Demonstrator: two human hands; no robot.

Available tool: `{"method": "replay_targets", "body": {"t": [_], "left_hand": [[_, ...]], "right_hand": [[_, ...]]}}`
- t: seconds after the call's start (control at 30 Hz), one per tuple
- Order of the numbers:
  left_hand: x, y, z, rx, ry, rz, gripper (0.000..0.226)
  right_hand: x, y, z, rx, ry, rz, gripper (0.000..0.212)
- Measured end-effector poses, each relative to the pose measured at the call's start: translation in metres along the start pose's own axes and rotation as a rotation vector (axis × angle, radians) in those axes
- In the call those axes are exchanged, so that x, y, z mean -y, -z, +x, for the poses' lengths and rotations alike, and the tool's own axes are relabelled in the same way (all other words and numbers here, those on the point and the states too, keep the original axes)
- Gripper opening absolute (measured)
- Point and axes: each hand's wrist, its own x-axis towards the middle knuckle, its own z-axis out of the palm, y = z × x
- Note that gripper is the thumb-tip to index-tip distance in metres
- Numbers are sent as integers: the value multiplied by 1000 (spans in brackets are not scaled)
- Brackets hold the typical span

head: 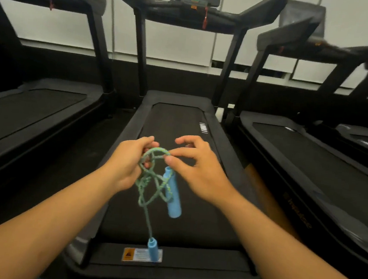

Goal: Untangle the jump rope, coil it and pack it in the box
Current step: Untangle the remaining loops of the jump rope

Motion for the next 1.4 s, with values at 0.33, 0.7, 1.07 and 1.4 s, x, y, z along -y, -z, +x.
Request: {"method": "replay_targets", "body": {"t": [0.33, 0.7, 1.07, 1.4], "left_hand": [[10, -7, -2, 81, 34, 100, 47], [8, -22, -17, 96, 74, 143, 65], [7, -23, -18, 136, -44, 205, 30], [-8, -13, -20, 297, -167, 146, 32]], "right_hand": [[1, 11, 4, -113, 2, -114, 10], [-10, 8, 7, -54, -240, 115, 14], [12, 16, 4, -41, -425, 770, 17], [2, 6, -9, 728, -300, 335, 31]]}}
